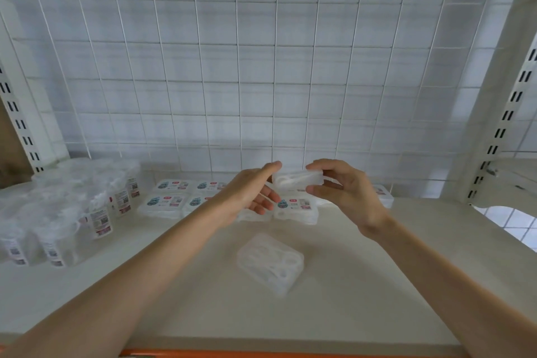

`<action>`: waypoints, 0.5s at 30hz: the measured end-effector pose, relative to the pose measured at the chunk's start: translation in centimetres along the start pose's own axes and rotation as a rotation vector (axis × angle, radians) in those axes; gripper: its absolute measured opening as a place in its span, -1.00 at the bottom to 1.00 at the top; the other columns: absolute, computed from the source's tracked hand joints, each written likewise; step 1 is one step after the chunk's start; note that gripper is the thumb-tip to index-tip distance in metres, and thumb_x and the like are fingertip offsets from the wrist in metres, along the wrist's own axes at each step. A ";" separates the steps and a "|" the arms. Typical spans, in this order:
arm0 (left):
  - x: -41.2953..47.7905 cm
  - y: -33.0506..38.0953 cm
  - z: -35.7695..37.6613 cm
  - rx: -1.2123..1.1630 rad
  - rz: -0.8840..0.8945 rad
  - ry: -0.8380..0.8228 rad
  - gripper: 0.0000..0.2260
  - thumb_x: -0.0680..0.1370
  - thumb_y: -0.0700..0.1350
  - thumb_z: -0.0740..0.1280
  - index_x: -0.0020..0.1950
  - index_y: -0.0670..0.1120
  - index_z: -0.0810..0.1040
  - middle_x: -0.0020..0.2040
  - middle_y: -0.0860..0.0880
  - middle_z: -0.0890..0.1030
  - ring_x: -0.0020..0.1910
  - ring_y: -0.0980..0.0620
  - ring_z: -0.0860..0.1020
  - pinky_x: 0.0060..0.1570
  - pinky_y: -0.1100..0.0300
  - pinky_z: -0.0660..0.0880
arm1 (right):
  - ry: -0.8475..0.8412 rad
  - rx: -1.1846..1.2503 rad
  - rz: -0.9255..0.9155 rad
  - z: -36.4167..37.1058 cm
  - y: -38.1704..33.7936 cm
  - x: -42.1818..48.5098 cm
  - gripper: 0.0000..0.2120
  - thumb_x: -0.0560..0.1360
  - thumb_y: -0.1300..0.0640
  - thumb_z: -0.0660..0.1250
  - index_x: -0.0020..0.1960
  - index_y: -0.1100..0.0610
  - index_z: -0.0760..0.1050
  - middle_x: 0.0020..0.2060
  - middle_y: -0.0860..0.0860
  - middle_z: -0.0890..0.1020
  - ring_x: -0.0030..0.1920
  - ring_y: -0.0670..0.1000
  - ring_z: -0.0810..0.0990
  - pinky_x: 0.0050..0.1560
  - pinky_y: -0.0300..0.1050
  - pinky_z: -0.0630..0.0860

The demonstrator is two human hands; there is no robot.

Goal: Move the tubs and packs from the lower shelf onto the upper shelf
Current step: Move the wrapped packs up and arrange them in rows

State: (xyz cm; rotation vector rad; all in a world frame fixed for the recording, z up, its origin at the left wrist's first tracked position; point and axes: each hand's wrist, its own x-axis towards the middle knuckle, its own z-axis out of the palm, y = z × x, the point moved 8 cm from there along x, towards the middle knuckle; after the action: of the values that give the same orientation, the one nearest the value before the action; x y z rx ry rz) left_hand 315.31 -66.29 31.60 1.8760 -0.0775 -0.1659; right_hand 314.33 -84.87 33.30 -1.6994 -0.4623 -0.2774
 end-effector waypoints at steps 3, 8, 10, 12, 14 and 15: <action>0.2 0.1 0.3 -0.117 0.042 -0.021 -0.72 0.61 0.03 0.31 0.18 -0.16 0.53 -0.05 -0.17 0.65 -0.22 -0.04 0.62 -0.16 0.11 0.58 | 0.025 -0.034 -0.006 -0.3 0.1 0.1 -0.61 0.38 0.34 0.51 -0.04 -0.16 0.67 0.24 -0.04 0.56 0.22 -0.06 0.58 0.29 0.03 0.48; 0.4 0.6 -0.6 -0.201 0.155 0.027 -0.72 0.54 -0.17 0.44 0.23 -0.09 0.53 -0.04 -0.10 0.69 -0.15 0.00 0.66 -0.11 0.19 0.61 | -0.036 0.113 0.121 0.2 0.9 0.1 -0.65 0.45 0.35 0.43 0.16 0.04 0.58 0.08 -0.08 0.68 0.08 -0.03 0.66 0.07 -0.17 0.55; 0.4 0.7 -0.8 -0.167 0.179 0.030 -0.71 0.54 -0.19 0.42 0.25 -0.05 0.54 -0.02 -0.09 0.70 -0.09 -0.01 0.67 -0.02 0.15 0.62 | 0.000 0.212 0.195 0.3 1.4 0.2 -0.67 0.50 0.24 0.41 0.24 0.09 0.51 0.12 0.00 0.66 0.12 0.01 0.65 0.07 -0.11 0.56; 0.3 0.8 -0.6 -0.134 0.190 0.010 -0.71 0.55 -0.18 0.41 0.26 -0.02 0.54 0.00 -0.07 0.70 -0.06 0.00 0.66 0.04 0.12 0.59 | 0.063 0.280 0.267 -0.1 1.9 0.2 -0.66 0.54 0.15 0.37 0.30 0.11 0.45 0.13 0.06 0.63 0.10 0.04 0.64 0.00 -0.10 0.56; 0.2 0.9 -0.2 -0.095 0.202 -0.007 -0.70 0.56 -0.16 0.41 0.27 0.01 0.53 0.02 -0.05 0.70 -0.12 0.09 0.65 -0.02 0.16 0.55 | 0.076 0.246 0.298 -0.4 2.2 0.2 -0.66 0.56 0.10 0.36 0.32 0.07 0.44 0.09 0.08 0.65 0.06 0.06 0.64 -0.02 -0.09 0.54; 0.2 1.0 0.0 -0.080 0.206 -0.013 -0.70 0.56 -0.15 0.40 0.28 0.02 0.53 0.03 -0.04 0.69 -0.14 0.12 0.63 -0.06 0.19 0.53 | 0.060 0.208 0.306 -0.4 2.3 0.1 -0.67 0.55 0.10 0.36 0.30 0.05 0.46 0.06 0.07 0.67 0.03 0.05 0.64 -0.02 -0.08 0.53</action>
State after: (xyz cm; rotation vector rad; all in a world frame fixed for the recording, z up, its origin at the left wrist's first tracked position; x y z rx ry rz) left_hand 315.53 -66.57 32.52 1.7752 -0.2681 -0.0387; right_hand 315.51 -85.58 31.45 -1.5278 -0.1748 -0.0548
